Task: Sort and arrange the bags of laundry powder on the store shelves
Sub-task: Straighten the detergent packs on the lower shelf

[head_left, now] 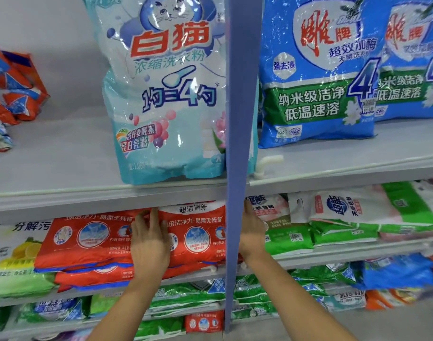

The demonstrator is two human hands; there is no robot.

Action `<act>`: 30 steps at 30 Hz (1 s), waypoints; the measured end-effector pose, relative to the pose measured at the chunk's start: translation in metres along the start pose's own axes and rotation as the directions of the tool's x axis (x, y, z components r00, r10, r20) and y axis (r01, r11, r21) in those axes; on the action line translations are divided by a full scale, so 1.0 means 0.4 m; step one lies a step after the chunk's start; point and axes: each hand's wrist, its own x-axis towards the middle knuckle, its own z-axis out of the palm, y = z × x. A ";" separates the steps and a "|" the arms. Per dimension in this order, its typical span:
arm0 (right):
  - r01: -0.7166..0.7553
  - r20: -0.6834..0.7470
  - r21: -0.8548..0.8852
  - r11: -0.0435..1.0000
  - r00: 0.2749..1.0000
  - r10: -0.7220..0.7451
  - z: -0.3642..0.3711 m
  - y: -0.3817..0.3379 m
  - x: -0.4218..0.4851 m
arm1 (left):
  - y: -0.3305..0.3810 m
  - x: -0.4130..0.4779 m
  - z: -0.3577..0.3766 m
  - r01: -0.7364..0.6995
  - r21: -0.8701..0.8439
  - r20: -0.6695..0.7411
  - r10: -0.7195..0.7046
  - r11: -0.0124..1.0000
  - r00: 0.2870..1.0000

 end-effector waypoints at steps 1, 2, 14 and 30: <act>0.025 -0.056 0.017 1.000 0.998 -0.024 -0.014 0.003 -0.014 | -0.003 0.000 -0.006 -0.002 -0.013 0.020 0.002 1.000 1.000; 0.054 -0.127 0.045 0.997 0.991 -0.048 -0.030 0.011 -0.032 | -0.006 -0.002 -0.013 -0.001 -0.027 0.037 0.002 1.000 0.999; -0.151 -0.341 0.143 0.978 0.920 0.191 -0.241 0.257 -0.221 | 0.045 -0.108 -0.132 0.017 -0.412 0.077 0.016 0.911 0.997; 0.343 0.034 -0.456 0.822 0.929 -0.369 -0.408 0.682 -0.018 | 0.379 -0.260 0.026 0.380 -0.607 -0.079 -0.530 0.697 0.844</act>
